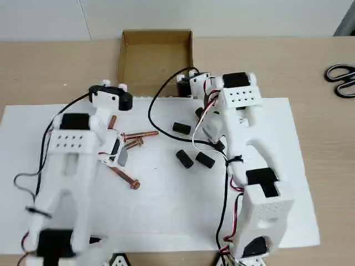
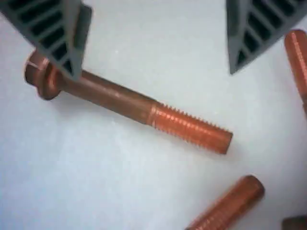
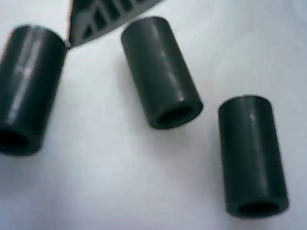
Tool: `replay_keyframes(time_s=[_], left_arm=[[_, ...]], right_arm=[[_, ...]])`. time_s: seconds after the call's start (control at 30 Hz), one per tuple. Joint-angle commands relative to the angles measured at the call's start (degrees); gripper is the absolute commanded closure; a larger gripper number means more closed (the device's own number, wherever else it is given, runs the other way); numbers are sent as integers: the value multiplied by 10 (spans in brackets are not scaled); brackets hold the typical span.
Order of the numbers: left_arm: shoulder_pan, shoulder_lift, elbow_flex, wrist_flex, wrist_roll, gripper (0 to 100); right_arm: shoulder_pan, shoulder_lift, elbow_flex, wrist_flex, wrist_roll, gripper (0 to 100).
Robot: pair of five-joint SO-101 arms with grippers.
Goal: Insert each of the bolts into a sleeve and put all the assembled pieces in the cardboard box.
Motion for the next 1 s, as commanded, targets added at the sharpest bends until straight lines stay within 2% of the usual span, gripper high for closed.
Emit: replay_keyframes(time_s=[0.0,0.53,0.7,0.97], left_arm=[[-2,31,-38,9,2,807],[-2,45,-42,10,9,807],[-2,45,-41,9,7,807],[-2,45,-40,9,7,807]], right_arm=[[-9,4,-23,-8,3,876],[-20,67,-23,-27,-3,875],[-20,95,-23,-41,-3,800],[-19,107,-22,-42,-3,801]])
